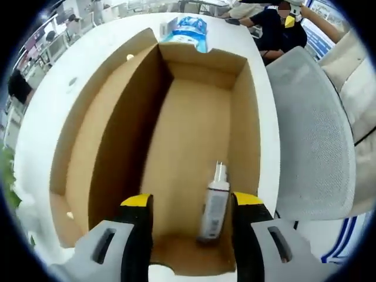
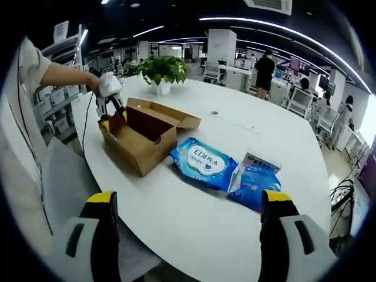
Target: Operate the shoe box by opening the lid, removing the specified soft item, and placing it in the target area until the item is outside and the box remains undamaged.
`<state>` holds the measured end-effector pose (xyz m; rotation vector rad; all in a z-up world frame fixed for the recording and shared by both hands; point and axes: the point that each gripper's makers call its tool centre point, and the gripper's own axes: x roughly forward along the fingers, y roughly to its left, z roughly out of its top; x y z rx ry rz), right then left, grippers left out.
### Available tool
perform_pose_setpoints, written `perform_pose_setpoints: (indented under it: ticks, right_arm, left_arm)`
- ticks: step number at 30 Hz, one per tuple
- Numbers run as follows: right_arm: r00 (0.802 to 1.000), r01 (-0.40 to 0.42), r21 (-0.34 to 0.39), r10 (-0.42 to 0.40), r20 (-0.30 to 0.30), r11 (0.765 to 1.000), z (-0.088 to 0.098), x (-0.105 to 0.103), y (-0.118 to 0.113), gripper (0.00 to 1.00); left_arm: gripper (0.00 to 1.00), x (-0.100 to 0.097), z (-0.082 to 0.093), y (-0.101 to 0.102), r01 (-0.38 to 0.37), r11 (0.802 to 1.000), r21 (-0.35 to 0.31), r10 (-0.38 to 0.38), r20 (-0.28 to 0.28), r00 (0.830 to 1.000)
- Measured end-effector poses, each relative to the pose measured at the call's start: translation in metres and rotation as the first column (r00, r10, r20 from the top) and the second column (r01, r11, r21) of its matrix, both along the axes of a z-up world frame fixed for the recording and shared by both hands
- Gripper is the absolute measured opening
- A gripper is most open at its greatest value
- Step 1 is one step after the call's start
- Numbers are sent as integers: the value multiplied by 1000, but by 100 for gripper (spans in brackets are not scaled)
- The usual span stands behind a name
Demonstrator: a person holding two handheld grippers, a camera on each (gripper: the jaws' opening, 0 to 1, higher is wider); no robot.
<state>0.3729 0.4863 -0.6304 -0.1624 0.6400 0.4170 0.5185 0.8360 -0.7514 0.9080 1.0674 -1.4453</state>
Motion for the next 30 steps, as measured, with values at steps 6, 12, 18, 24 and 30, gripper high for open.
perform_pose_setpoints:
  ticks: [6,12,18,24,30]
  right_arm:
    - [1000,11,9,-11,-8,1000,-2,2,0,96]
    - [1000,20,18,-19,-16,1000,-4,5,0,96]
    - [999,30,24,-29,-28,999,-8,8,-2,96]
    - [999,32,31,-31,-34,999,-10,12,-2,95]
    - [999,27,35,-26,-33,999,-10,15,0,95]
  left_arm:
    - [51,-6,-8,0,66,997,35,-65,-30,997]
    - [50,-8,-16,-2,107,993,51,-104,-56,993]
    - [48,-12,-23,-1,145,987,64,-139,-81,987]
    - [46,-14,-28,0,161,985,66,-154,-95,983]
    - [45,-14,-33,-1,153,986,63,-147,-89,985]
